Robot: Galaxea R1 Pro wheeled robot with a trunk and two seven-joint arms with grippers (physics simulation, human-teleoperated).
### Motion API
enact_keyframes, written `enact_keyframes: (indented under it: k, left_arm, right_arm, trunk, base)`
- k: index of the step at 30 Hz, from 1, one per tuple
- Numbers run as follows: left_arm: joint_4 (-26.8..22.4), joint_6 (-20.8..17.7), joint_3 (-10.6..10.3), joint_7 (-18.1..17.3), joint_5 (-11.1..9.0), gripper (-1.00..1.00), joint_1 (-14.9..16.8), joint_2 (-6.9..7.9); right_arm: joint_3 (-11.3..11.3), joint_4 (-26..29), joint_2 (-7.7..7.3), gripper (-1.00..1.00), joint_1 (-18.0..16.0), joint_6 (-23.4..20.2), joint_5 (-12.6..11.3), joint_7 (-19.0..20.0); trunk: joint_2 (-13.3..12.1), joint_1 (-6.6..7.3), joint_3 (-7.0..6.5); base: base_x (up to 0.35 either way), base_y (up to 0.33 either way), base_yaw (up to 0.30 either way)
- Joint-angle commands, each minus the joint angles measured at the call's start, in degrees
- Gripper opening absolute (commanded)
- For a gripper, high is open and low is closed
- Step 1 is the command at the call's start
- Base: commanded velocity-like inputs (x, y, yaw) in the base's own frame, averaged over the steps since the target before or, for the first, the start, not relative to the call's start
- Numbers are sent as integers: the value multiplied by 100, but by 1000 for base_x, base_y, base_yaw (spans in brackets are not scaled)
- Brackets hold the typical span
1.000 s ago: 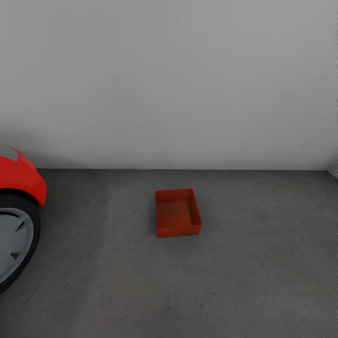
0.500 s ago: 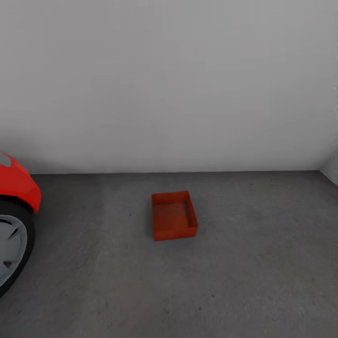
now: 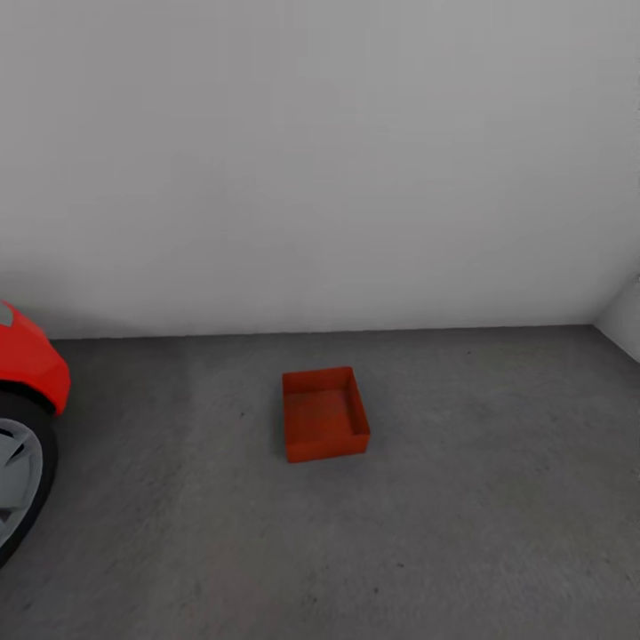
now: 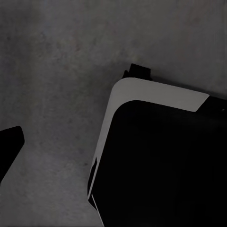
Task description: Move the two storage containers from the living room to the garage. In the garage, place one container on the floor and stack the other container on top of it (either order is fine).
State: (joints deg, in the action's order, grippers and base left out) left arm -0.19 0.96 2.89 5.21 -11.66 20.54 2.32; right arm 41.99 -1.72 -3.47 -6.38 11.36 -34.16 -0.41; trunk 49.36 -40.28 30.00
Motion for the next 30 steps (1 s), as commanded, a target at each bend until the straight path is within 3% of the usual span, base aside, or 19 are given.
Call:
enact_keyframes:
  k: [1, 30]
  left_arm:
    - [2, 10, 27, 7, -17, 100, 3, 1]
    - [2, 10, 27, 7, -14, 100, 3, -2]
  right_arm:
    - [46, -13, 3, 100, -4, 22, -30, -4]
    - [47, -13, 18, 100, -4, 31, 6, -3]
  trunk:
    - [3, -1, -5]
    - [3, -1, -267]
  base:
    - [0, 0, -16]
    - [0, 0, -2]
